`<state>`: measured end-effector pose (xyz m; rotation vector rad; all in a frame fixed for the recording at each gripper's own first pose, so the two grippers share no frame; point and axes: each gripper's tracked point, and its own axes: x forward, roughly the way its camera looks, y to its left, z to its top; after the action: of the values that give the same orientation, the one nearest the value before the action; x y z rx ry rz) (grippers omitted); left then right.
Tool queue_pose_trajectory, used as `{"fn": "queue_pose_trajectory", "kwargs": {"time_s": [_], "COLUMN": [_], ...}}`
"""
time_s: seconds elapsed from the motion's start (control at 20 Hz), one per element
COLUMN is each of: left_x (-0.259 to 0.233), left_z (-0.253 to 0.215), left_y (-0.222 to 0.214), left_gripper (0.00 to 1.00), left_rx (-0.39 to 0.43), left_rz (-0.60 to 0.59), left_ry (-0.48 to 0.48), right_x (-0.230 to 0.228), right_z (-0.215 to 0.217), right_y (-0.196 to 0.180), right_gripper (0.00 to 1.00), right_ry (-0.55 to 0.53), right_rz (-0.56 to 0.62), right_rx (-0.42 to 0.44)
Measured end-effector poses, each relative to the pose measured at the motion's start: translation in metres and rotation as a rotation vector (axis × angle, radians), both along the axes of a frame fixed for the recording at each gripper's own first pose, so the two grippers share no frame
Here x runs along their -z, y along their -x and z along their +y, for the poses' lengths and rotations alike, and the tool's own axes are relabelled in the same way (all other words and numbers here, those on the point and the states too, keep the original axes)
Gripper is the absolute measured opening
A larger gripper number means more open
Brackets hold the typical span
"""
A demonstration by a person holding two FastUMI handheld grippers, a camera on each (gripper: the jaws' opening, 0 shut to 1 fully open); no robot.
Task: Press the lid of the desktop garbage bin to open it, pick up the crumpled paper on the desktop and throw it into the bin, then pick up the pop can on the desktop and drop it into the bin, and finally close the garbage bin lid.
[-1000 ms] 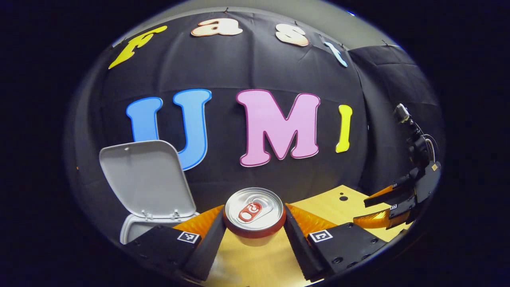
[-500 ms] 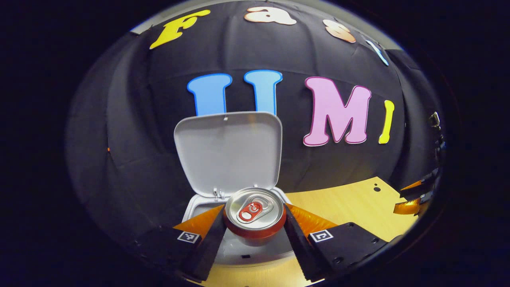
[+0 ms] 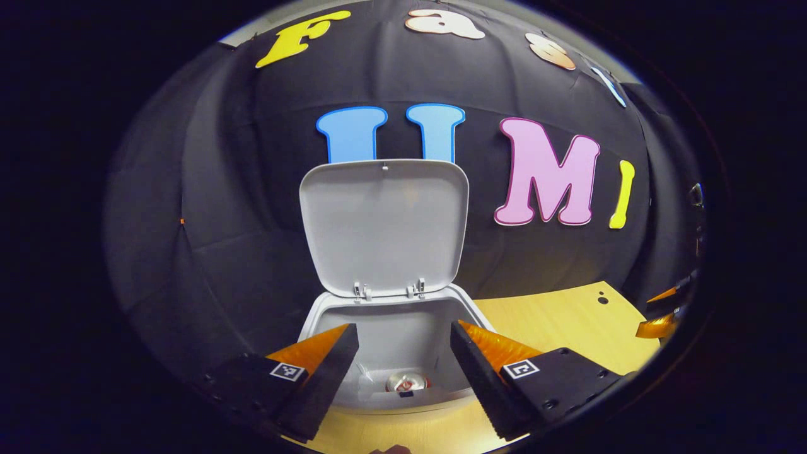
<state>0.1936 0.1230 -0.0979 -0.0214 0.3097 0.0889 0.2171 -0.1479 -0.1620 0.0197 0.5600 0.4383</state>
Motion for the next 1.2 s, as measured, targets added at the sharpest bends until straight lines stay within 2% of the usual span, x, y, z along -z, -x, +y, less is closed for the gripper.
{"fn": "queue_pose_trajectory", "kwargs": {"time_s": [0.2,0.45,0.6,0.65,0.9,1.05,1.1,1.2], "left_x": [-0.056,-0.129,-0.156,-0.162,-0.165,-0.137,-0.126,-0.123], "left_z": [0.008,0.025,0.034,0.032,0.042,0.051,0.052,0.050], "left_y": [-0.013,-0.052,-0.079,-0.087,-0.131,-0.144,-0.141,-0.134], "left_gripper": [0.98,0.97,0.97,0.97,0.96,0.96,0.96,0.98], "left_rx": [-0.013,-0.037,-0.039,-0.038,-0.054,-0.055,-0.059,-0.064], "left_rz": [-0.132,-0.226,-0.264,-0.270,-0.256,-0.142,-0.088,-0.084], "left_ry": [-0.054,0.012,-0.066,-0.054,-0.021,-0.054,-0.043,0.020], "right_x": [-0.004,0.000,0.004,0.005,0.010,0.012,0.012,0.010], "right_z": [-0.010,-0.011,-0.008,-0.007,-0.012,-0.019,-0.020,-0.022], "right_y": [0.002,0.003,0.004,0.005,0.007,0.006,0.005,0.003], "right_gripper": [0.99,0.99,0.99,0.99,0.99,0.99,0.99,0.98], "right_ry": [-0.009,-0.013,-0.024,-0.024,-0.023,-0.026,-0.030,-0.032], "right_rz": [-0.007,-0.004,0.001,0.000,0.009,0.012,0.014,0.006], "right_rx": [0.012,-0.004,-0.014,-0.016,-0.017,0.000,0.005,0.015]}}
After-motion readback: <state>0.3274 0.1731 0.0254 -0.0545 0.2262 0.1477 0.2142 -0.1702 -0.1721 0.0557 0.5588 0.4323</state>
